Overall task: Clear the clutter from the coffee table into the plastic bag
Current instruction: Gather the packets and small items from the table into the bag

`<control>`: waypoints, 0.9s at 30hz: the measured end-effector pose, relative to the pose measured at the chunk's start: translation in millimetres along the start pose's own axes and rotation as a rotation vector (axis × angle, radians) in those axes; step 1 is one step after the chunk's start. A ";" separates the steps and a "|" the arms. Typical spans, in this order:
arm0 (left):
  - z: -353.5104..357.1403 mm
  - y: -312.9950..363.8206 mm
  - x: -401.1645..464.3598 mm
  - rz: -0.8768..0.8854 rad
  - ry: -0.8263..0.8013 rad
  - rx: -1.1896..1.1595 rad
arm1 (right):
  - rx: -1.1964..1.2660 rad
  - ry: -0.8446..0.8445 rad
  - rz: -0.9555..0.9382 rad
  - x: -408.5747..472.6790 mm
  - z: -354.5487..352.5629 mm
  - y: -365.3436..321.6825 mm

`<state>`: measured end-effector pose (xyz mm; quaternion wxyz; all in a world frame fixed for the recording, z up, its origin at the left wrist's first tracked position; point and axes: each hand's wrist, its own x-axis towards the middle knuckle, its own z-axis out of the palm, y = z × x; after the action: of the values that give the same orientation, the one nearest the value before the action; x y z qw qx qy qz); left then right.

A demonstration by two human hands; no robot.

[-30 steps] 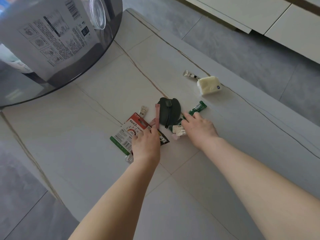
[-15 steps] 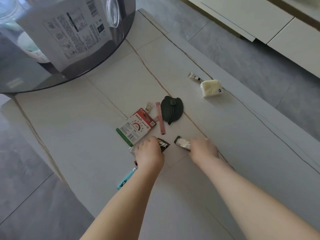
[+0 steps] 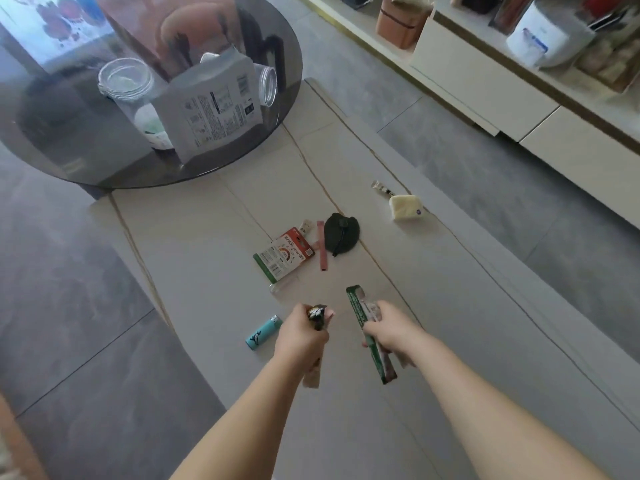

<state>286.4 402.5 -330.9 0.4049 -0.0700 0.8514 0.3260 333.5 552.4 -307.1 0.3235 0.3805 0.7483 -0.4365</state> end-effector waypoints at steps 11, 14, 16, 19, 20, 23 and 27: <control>-30.7 -29.6 -173.0 -0.135 0.092 -0.184 | -0.159 -0.064 -0.119 -146.4 26.8 -0.2; -42.6 -39.9 -217.5 -0.166 0.127 -0.222 | -0.177 -0.084 -0.155 -181.1 41.4 -2.8; -52.3 -48.4 -245.6 -0.191 0.159 -0.273 | -0.229 -0.116 -0.191 -206.2 52.2 -10.3; -67.9 -65.7 -281.0 -0.213 0.233 -0.343 | -0.278 -0.163 -0.251 -240.3 71.6 -24.2; -73.8 -74.3 -295.0 -0.224 0.260 -0.364 | -0.301 -0.181 -0.270 -253.1 81.0 -28.6; -89.9 -99.8 -330.4 -0.257 0.342 -0.448 | -0.297 -0.214 -0.312 -284.0 107.9 -38.1; -109.0 -152.3 -383.4 -0.318 0.426 -0.567 | -0.376 -0.293 -0.389 -331.2 158.0 -45.7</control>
<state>528.6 161.9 -74.9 0.2290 -0.3764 0.7711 0.4597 484.5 300.2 -82.9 0.4032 0.0968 0.8200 -0.3944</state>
